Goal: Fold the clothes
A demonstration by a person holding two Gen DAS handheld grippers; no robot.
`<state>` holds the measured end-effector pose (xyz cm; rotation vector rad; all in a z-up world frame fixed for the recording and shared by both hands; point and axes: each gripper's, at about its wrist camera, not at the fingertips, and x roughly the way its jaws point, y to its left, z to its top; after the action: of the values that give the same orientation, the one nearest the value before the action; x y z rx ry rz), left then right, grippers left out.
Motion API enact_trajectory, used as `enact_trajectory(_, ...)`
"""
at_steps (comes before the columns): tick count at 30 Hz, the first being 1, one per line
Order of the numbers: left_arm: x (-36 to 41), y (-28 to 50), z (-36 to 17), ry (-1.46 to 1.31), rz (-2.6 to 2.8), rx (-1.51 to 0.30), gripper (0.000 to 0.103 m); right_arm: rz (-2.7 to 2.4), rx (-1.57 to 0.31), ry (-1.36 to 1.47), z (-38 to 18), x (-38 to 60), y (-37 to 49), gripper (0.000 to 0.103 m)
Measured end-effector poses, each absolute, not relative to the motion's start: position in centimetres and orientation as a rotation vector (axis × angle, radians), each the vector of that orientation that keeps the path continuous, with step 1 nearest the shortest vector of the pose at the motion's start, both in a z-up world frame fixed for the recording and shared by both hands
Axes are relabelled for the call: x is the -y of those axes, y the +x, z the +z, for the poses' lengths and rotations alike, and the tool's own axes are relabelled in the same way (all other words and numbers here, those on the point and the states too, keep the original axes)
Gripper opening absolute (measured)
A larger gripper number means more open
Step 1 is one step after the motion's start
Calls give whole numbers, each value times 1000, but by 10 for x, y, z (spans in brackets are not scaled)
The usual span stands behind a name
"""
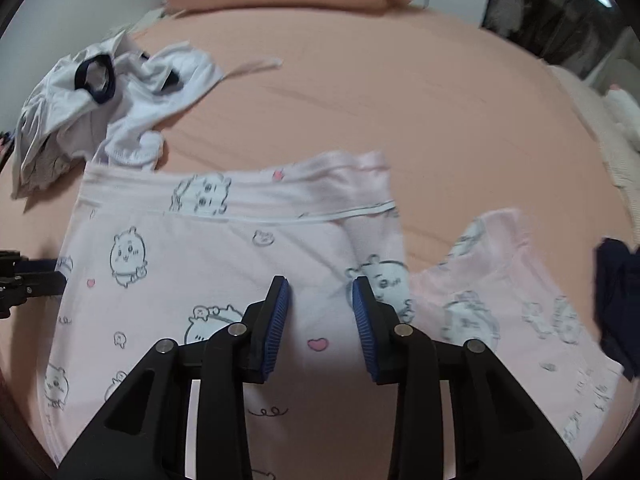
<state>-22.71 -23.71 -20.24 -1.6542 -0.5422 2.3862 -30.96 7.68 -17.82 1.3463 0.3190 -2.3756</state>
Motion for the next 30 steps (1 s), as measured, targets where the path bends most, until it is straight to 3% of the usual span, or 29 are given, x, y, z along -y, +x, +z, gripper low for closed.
enact_trajectory(2,235,-229,-205,-1661,2383,527,8,-2394,-222,1346,-164,-85,-303,33)
enact_trajectory(7,242,-216,-194,-1654,2442,467,2,-2289,-67,1462,-161,-81,-254,33)
enact_trajectory(12,270,-198,-194,-1689,2494,546,2,-2299,-285,1490,-187,-47,-215,33)
enact_trajectory(14,275,-189,-198,-1692,2440,627,3,-2305,-274,1495,-187,-45,-213,33)
enact_trajectory(20,262,-174,-201,-1684,2378,579,10,-2270,-192,1443,-162,-35,-191,33)
enact_trajectory(22,264,-174,-200,-1675,2344,596,18,-2273,-192,1456,-163,-36,-184,33)
enact_trajectory(24,266,-171,-199,-1643,2294,652,42,-2275,-186,1476,-166,-39,-182,33)
enact_trajectory(30,259,-165,-201,-1635,2304,673,44,-2280,-168,1536,-177,-47,-174,33)
